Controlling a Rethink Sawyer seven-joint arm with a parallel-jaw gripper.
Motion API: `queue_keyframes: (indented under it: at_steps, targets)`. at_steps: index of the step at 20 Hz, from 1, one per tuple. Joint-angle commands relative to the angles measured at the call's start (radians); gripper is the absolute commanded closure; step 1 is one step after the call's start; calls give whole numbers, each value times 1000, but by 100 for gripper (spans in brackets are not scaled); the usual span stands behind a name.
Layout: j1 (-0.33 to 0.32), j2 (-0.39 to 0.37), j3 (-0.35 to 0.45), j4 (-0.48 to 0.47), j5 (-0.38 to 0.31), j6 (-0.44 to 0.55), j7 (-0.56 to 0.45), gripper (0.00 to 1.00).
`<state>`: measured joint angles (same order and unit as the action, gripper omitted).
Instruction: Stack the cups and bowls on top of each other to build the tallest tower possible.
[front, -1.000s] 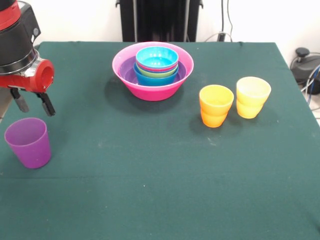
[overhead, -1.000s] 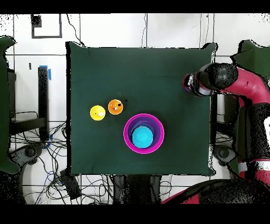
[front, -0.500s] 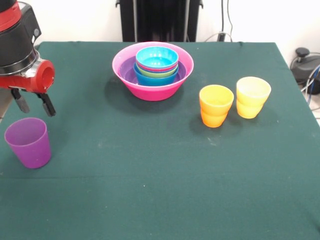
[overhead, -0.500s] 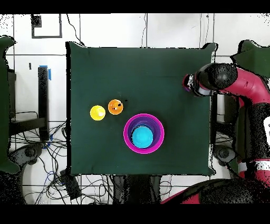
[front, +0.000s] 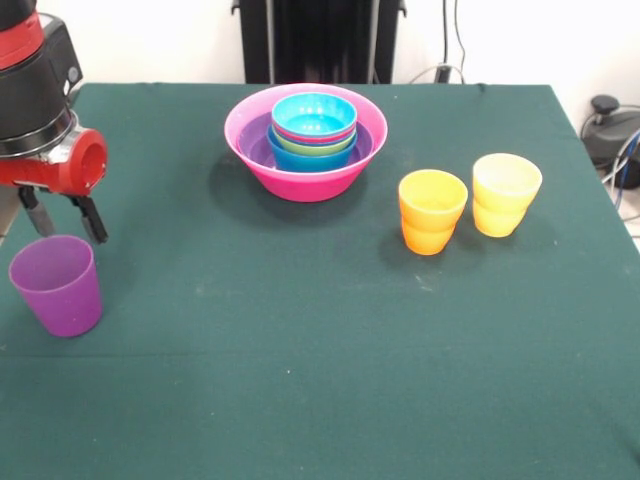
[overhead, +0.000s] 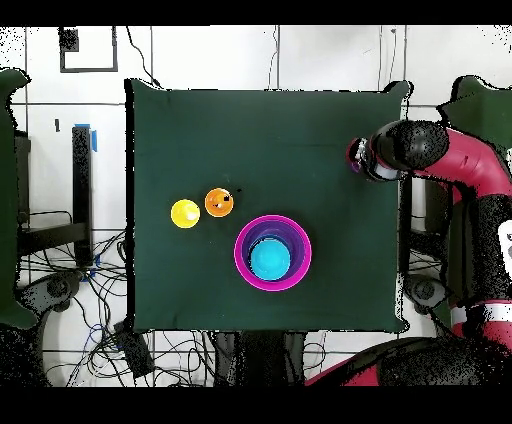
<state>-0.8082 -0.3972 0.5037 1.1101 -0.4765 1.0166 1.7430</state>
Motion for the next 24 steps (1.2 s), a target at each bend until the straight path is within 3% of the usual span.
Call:
queue_keyframes:
  at_steps: [1, 24]
  targets:
    - [10, 56, 34, 72, -73, -75, -259, 0]
    - [13, 68, 29, 90, -80, -122, -232, 0]
